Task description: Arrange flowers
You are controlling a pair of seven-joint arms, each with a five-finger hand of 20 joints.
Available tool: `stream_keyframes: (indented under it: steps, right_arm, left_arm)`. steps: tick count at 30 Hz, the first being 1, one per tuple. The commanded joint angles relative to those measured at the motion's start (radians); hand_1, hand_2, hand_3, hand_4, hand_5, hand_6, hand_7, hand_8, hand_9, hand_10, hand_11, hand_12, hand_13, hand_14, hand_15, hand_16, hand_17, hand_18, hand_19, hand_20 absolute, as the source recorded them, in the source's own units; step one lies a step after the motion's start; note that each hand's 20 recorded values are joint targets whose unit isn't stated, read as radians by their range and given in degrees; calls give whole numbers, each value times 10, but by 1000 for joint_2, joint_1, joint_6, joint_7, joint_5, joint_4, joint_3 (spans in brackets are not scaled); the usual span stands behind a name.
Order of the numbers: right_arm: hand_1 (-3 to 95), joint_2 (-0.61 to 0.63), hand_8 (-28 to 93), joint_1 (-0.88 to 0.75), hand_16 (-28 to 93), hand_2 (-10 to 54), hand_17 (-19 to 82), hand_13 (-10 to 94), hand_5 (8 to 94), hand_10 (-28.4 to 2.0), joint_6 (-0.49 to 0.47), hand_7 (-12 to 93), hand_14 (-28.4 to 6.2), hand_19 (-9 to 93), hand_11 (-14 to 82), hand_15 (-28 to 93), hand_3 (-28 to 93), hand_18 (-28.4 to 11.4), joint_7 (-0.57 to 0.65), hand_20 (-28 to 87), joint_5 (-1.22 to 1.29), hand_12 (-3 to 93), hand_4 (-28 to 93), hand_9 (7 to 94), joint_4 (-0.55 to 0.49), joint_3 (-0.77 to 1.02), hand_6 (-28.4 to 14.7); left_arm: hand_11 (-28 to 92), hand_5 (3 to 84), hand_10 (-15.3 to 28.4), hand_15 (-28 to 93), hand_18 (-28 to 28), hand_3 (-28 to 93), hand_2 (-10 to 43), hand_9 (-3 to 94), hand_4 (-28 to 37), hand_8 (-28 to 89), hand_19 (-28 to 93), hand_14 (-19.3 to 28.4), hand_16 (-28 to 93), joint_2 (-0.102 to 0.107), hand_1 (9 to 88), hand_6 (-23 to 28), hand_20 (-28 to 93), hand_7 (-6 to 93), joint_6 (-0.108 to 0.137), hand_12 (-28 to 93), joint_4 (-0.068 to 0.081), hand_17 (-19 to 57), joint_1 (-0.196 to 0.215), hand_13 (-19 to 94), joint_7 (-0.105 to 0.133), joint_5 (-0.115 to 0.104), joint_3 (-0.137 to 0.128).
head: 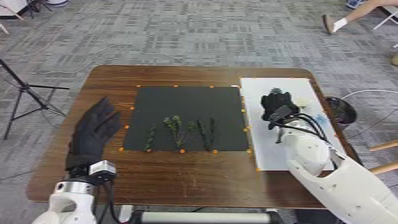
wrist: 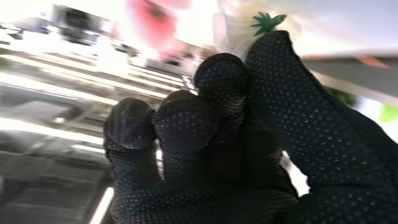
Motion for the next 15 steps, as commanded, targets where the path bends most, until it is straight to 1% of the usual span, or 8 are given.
stream_keyframes:
  steps: [1, 4, 7, 8, 10, 13, 14, 15]
  right_arm:
    - [506, -208, 90, 252, 393, -95, 365, 681, 667, -79, 74, 505, -92, 932, 444, 782, 822, -205, -95, 563, 28, 614, -257, 723, -43, -134, 0]
    - [505, -283, 90, 282, 396, -95, 365, 681, 667, -78, 76, 506, -92, 932, 445, 783, 821, -204, -118, 563, 41, 613, -254, 723, -48, -186, 0]
    - [505, -352, 91, 281, 397, -95, 366, 682, 667, -77, 53, 506, -91, 932, 445, 783, 820, -202, -133, 563, 43, 614, -253, 724, -42, -238, 0]
    - [505, -374, 91, 276, 397, -95, 366, 682, 667, -77, 41, 506, -91, 932, 445, 783, 820, -202, -136, 563, 38, 614, -252, 724, -33, -255, 0]
    - [504, -415, 91, 262, 397, -95, 366, 682, 668, -76, 20, 505, -91, 932, 445, 784, 820, -203, -158, 563, 28, 613, -251, 724, -6, -276, 1]
    - [504, -442, 91, 248, 399, -95, 366, 682, 669, -76, -18, 503, -92, 932, 445, 784, 820, -203, -165, 564, 14, 614, -252, 724, -5, -329, 1]
    - [504, -448, 91, 247, 399, -95, 366, 682, 669, -77, -25, 503, -92, 932, 445, 784, 820, -203, -167, 564, 9, 615, -252, 724, -8, -346, 0]
    - [505, -460, 90, 243, 399, -95, 366, 681, 669, -77, -34, 503, -91, 932, 445, 785, 819, -202, -175, 564, 4, 616, -252, 725, -6, -357, 0]
  left_arm:
    - [152, 265, 112, 201, 210, 685, -14, 251, -277, -112, 444, 145, 46, 130, 246, 16, 63, 211, 4, 168, 12, -120, -121, 219, 9, -7, -5]
    - [151, 266, 111, 195, 210, 684, -14, 251, -277, -111, 444, 142, 44, 172, 246, 16, 63, 211, -3, 168, 28, -120, -184, 215, 11, -8, 14]
    - [152, 266, 112, 191, 209, 683, -13, 251, -277, -111, 444, 141, 46, 198, 247, 15, 63, 210, -11, 168, 41, -119, -241, 214, 14, -5, 32]
    - [151, 266, 112, 191, 209, 682, -13, 252, -277, -111, 444, 141, 47, 207, 247, 15, 63, 210, -12, 167, 49, -118, -264, 214, 18, -5, 41]
    - [151, 266, 112, 191, 209, 683, -13, 252, -277, -111, 444, 142, 48, 231, 247, 16, 63, 210, -7, 167, 73, -118, -334, 214, 20, -3, 73]
    - [149, 268, 111, 188, 209, 683, -13, 252, -276, -110, 444, 141, 49, 248, 246, 16, 63, 208, -24, 167, 90, -118, -403, 213, 32, -1, 106]
    - [149, 268, 111, 187, 209, 683, -13, 253, -275, -110, 444, 141, 49, 254, 246, 16, 63, 208, -36, 167, 96, -118, -426, 213, 30, 3, 117]
    - [149, 268, 111, 187, 209, 683, -13, 253, -275, -109, 444, 141, 50, 261, 246, 16, 63, 208, -38, 167, 99, -118, -443, 213, 29, 3, 128]
